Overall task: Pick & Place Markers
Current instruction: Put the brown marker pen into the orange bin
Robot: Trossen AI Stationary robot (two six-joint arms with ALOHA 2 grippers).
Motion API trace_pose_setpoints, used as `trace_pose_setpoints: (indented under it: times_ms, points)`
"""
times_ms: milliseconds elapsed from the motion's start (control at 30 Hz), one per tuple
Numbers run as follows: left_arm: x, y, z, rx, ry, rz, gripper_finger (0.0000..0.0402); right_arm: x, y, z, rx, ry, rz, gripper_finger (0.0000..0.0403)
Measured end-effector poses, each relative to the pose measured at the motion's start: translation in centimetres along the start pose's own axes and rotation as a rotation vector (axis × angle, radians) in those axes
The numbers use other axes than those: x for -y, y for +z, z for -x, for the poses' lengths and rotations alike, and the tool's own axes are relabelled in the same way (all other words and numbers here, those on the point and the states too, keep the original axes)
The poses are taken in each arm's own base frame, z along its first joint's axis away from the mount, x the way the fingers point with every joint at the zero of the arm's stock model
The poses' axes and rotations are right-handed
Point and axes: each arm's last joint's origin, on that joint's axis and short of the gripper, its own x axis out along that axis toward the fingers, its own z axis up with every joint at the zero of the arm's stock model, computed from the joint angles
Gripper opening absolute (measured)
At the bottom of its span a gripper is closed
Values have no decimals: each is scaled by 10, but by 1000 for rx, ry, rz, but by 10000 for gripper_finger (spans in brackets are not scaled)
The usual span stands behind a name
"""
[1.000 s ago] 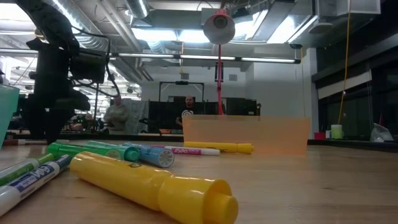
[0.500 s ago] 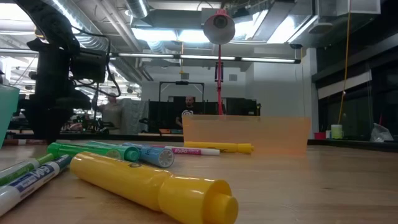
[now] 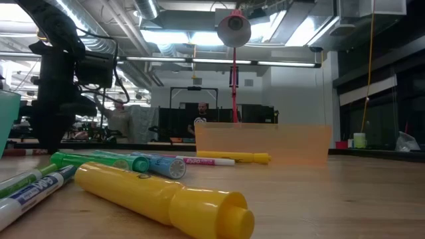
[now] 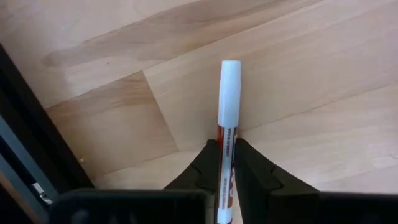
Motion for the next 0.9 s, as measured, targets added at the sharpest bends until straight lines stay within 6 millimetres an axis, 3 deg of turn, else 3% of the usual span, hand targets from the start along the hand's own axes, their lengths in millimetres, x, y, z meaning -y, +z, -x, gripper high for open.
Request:
trace_pose_setpoints:
  times_ms: [400, 733, 900]
  points:
    - [4, 4, 4, 12, -35, -1, 22, 0, 1, 0, 11, 2, 9, 23]
    - [24, 18, 27, 122, -129, -46, 22, 0, 2, 0, 22, 4, 7, 23]
    - [43, 28, 47, 230, -247, -79, 22, 0, 2, 0, 22, 4, 12, 23]
